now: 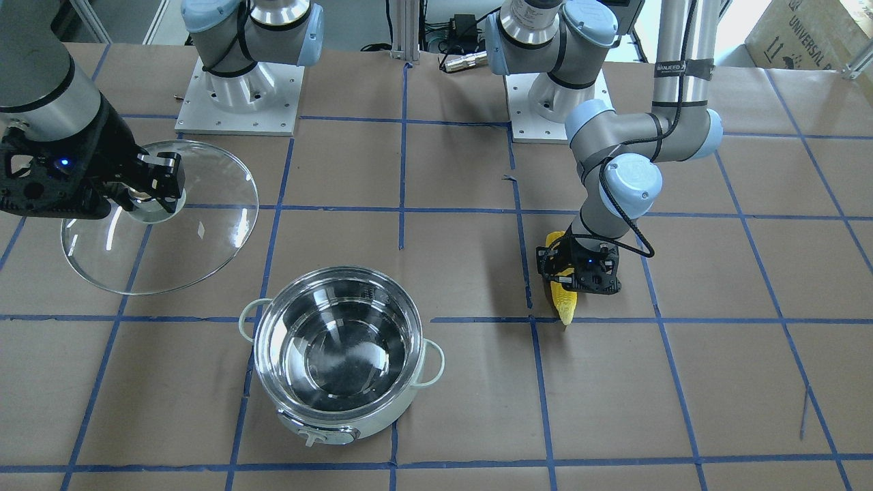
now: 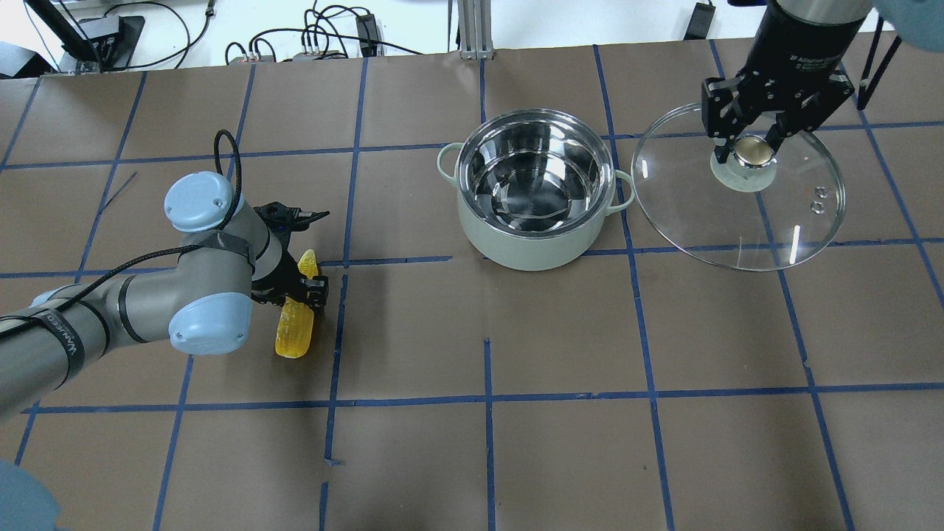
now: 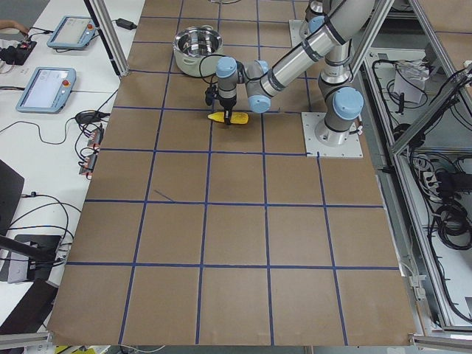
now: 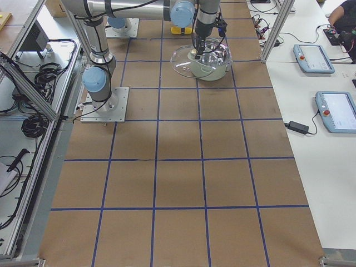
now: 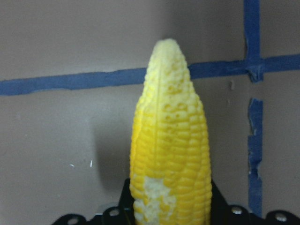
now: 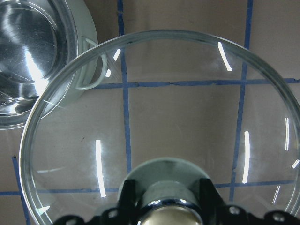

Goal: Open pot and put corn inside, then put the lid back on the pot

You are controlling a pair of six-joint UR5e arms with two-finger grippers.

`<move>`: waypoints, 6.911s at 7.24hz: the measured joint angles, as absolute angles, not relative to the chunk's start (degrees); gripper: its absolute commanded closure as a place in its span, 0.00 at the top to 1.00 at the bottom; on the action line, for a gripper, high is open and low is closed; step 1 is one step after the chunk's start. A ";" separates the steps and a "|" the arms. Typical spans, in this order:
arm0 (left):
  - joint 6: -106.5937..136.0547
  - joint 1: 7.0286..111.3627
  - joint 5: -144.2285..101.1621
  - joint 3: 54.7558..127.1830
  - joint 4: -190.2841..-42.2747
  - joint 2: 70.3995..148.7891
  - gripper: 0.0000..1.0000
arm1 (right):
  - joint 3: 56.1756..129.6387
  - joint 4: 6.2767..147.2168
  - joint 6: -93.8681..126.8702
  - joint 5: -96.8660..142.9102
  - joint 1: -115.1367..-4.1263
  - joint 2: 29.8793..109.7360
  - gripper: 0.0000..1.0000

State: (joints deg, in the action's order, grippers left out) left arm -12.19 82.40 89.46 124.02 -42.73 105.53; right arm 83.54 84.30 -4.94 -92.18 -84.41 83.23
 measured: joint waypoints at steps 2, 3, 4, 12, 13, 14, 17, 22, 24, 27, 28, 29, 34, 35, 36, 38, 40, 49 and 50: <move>-11.97 82.50 89.19 121.90 -45.25 104.79 0.21 | 84.00 85.07 -5.14 -92.14 -84.59 83.37 0.23; -11.25 82.87 88.49 119.59 -47.92 104.06 0.21 | 84.09 85.19 -5.32 -92.14 -84.62 83.40 0.23; -9.37 84.18 87.53 116.36 -51.59 103.31 0.21 | 84.15 85.23 -5.40 -92.17 -84.64 83.41 0.23; 15.87 107.76 85.21 70.71 -74.70 120.85 0.23 | 84.20 85.25 -5.37 -92.18 -84.61 83.41 0.24; 18.21 109.48 85.33 66.41 -74.97 124.44 0.23 | 84.20 85.25 -5.36 -92.14 -84.61 83.41 0.24; 19.44 110.63 85.44 63.73 -75.06 127.07 0.23 | 84.20 85.25 -5.36 -92.14 -84.62 83.41 0.24; 20.57 112.05 85.54 62.25 -75.10 129.93 0.61 | 84.20 85.25 -5.38 -92.19 -84.64 83.41 0.24; 20.90 112.56 85.62 62.20 -75.20 130.16 1.00 | 84.20 85.25 -5.40 -92.20 -84.55 83.41 0.24; 19.85 110.07 85.61 62.96 -80.02 125.73 1.00 | 84.16 85.25 -5.31 -92.15 -84.58 83.41 0.24; 14.36 102.99 86.12 65.85 -85.99 118.72 1.00 | 83.19 85.33 -3.37 -91.55 -86.61 83.18 0.24; 11.39 99.58 86.38 70.06 -86.82 114.49 1.00 | 82.53 85.58 -2.53 -91.43 -88.87 82.31 0.24; 7.82 96.13 86.53 75.69 -87.10 109.05 1.00 | 81.17 85.76 -1.77 -91.34 -91.59 80.84 0.24; -2.67 88.47 93.00 85.22 -93.25 92.46 1.00 | 66.52 86.06 0.49 -90.39 -101.21 65.55 0.24; -3.72 88.15 92.18 84.76 -93.19 92.51 1.00 | 64.31 86.56 0.57 -90.04 -102.07 62.77 0.24; -4.14 87.94 90.62 84.02 -92.95 92.77 1.00 | 62.95 87.44 0.58 -89.90 -102.73 60.60 0.24; -4.46 87.67 89.74 83.32 -93.01 92.63 1.00 | 62.30 89.94 0.46 -89.89 -103.13 57.74 0.24; -4.68 87.46 90.54 83.58 -93.58 92.31 1.00 | 62.44 90.59 0.38 -89.93 -103.14 56.88 0.24; -4.40 87.45 90.45 84.36 -93.69 91.93 1.00 | 62.81 90.50 0.63 -90.02 -103.10 55.58 0.77; -4.43 87.45 90.44 84.37 -93.69 91.93 1.00 | 62.70 90.63 0.67 -90.08 -103.10 55.48 1.00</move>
State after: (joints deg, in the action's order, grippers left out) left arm -4.43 87.45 90.44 84.37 -93.69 91.93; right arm 62.70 90.63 0.67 -90.08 -103.10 55.48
